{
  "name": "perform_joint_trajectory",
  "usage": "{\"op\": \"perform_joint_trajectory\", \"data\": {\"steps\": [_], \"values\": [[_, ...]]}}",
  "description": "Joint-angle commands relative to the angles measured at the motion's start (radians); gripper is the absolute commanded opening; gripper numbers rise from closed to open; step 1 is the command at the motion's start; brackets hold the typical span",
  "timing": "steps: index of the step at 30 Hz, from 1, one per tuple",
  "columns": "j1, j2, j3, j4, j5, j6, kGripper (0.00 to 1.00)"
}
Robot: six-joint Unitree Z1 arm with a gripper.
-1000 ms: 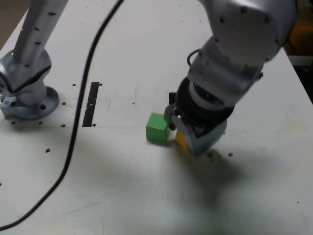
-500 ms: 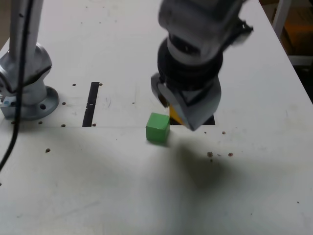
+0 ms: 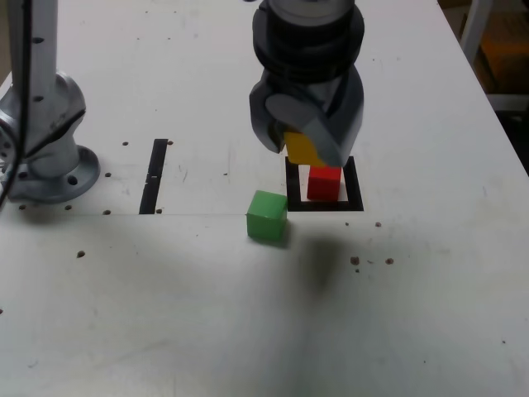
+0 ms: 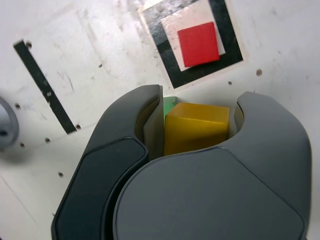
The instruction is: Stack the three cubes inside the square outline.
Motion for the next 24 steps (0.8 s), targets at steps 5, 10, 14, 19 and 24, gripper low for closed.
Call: {"op": "perform_joint_trajectory", "data": {"steps": [5,10,14,19,24], "values": [[0.093,0.001,0.032,0.015,0.000,-0.125,0.04],[0.123,0.044,0.041,0.002,0.020,-0.138,0.04],[0.127,0.093,0.018,-0.006,0.017,-0.126,0.04],[0.128,0.178,-0.060,0.009,0.011,-0.099,0.04],[0.142,0.208,-0.095,0.041,0.013,-0.083,0.04]]}}
